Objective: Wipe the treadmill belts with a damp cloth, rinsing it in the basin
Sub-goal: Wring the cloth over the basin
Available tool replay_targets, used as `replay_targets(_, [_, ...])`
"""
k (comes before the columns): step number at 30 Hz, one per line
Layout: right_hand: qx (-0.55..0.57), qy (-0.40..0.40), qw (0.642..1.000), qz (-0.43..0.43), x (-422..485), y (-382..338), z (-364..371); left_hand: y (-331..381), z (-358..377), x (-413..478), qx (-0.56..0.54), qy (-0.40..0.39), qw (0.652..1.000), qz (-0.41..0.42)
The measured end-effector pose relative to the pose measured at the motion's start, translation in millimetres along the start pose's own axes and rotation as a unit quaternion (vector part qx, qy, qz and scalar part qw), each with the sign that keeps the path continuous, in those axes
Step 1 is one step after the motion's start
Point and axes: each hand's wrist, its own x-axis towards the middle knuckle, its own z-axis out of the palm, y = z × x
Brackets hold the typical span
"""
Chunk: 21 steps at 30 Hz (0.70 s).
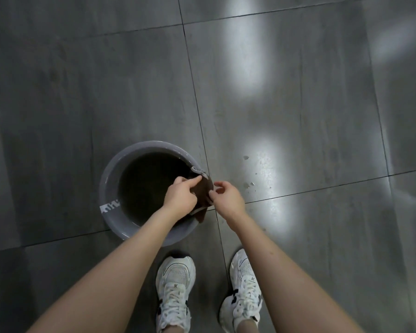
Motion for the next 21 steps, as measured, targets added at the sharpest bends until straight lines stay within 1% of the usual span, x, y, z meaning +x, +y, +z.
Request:
replay_targets(2, [-0.037,-0.005,0.999,-0.02,2,-1,0,7,7,1,0.013,-0.005,0.999,0.03])
replay_targets(5, [-0.099,-0.003,0.995,-0.029,8,5,5,10,19,3,0.011,0.0,0.999,0.047])
replay_targets(7, [-0.115,0.024,0.993,-0.028,11,9,6,11,19,2,0.004,0.042,0.998,0.056])
replay_targets(9, [-0.092,0.063,0.993,-0.033,16,15,1,11,15,0,0.058,0.109,0.987,0.102])
replay_targets(10, [-0.082,0.085,0.993,-0.032,18,18,-4,11,13,-1,0.099,0.125,0.979,0.13])
replay_targets(11, [-0.085,0.105,0.99,-0.031,21,23,-8,9,12,-1,0.131,0.125,0.972,0.15])
replay_targets(12, [-0.099,0.11,0.988,-0.031,23,26,-10,7,12,0,0.154,0.104,0.971,0.15])
replay_targets(14, [-0.131,0.075,0.988,-0.043,29,31,-9,1,15,7,0.173,0.057,0.975,0.128])
replay_targets(16, [-0.111,0.021,0.992,-0.051,32,28,-3,0,17,13,0.158,0.044,0.98,0.113])
replay_targets(17, [-0.105,0.013,0.993,-0.056,31,27,-1,1,17,13,0.148,0.047,0.982,0.109])
replay_targets(19, [-0.104,0.025,0.992,-0.06,24,24,-4,5,15,10,0.146,0.035,0.984,0.096])
replay_targets(21, [-0.08,0.038,0.994,-0.057,11,22,-17,11,8,0,0.139,0.018,0.987,0.082])
